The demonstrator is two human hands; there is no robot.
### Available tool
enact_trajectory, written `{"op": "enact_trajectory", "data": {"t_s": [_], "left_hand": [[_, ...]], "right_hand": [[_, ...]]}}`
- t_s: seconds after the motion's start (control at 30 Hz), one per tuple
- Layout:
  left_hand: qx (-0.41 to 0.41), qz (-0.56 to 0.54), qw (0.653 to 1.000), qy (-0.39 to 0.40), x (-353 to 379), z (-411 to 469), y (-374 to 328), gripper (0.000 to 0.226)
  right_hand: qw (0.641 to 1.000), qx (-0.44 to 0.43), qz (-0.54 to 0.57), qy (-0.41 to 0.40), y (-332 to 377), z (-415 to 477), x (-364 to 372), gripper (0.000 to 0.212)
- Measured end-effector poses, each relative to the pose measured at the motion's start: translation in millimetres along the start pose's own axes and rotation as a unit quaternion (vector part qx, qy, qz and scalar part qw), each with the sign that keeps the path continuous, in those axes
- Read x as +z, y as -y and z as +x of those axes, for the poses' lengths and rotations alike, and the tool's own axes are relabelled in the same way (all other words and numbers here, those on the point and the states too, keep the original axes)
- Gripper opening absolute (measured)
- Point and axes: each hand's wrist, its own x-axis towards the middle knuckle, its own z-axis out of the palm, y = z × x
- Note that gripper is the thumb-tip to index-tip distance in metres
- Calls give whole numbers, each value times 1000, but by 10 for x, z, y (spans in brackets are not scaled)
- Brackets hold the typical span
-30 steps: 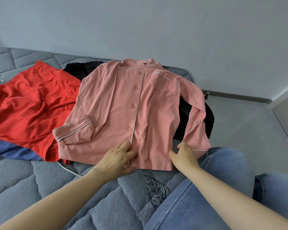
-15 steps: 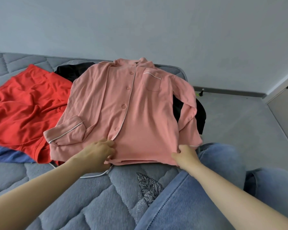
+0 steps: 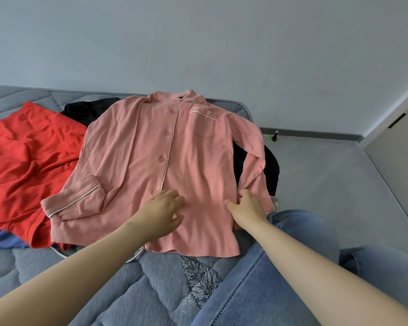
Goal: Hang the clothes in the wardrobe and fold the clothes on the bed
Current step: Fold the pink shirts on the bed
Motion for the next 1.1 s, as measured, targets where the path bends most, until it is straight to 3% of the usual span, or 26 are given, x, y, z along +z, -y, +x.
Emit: {"op": "enact_trajectory", "data": {"t_s": [0.07, 0.17, 0.2, 0.33, 0.47, 0.53, 0.63, 0.7, 0.77, 0.83, 0.9, 1.0, 1.1], "left_hand": [[-18, -25, 1000, 4, 21, 83, -16, 47], [-50, -12, 997, 54, 81, 156, -19, 67], [-53, 2, 996, 69, 103, 178, -8, 69], [-87, -3, 991, 101, 71, 387, 57, 59], [-97, -38, 992, 66, -60, 705, 67, 32], [-94, -66, 993, 28, -145, 901, 40, 24], [-72, -120, 990, -27, -265, 1271, -22, 18], [-54, -142, 987, -60, -334, 1587, -58, 22], [-45, -159, 982, -97, -379, 1932, -95, 28], [-54, -169, 977, -122, -390, 2250, -124, 34], [-68, -172, 975, -123, -340, 2534, -144, 37], [-88, -162, 977, -103, -203, 2838, -152, 37], [-110, -131, 981, -95, -46, 2988, -119, 45]], "right_hand": [[999, 15, 46, 2, 42, 114, -31, 44], [991, 39, 118, 44, 38, 214, -57, 22], [992, 34, 114, 54, 16, 229, -59, 31], [998, 42, 42, -1, -116, 321, -170, 40], [997, 39, 50, 43, -165, 490, -389, 36], [999, 16, 49, -9, -133, 654, -500, 30], [987, -37, 19, -152, -74, 979, -679, 14], [981, -45, 5, -188, -92, 1254, -764, 35], [991, -9, 31, -131, -106, 1502, -815, 65], [993, 36, 95, -60, -127, 1725, -797, 80], [993, 47, 105, -40, -179, 1920, -773, 72], [988, 22, 152, -32, -258, 2138, -770, 12], [967, 2, 249, -52, -337, 2306, -853, 27]]}}
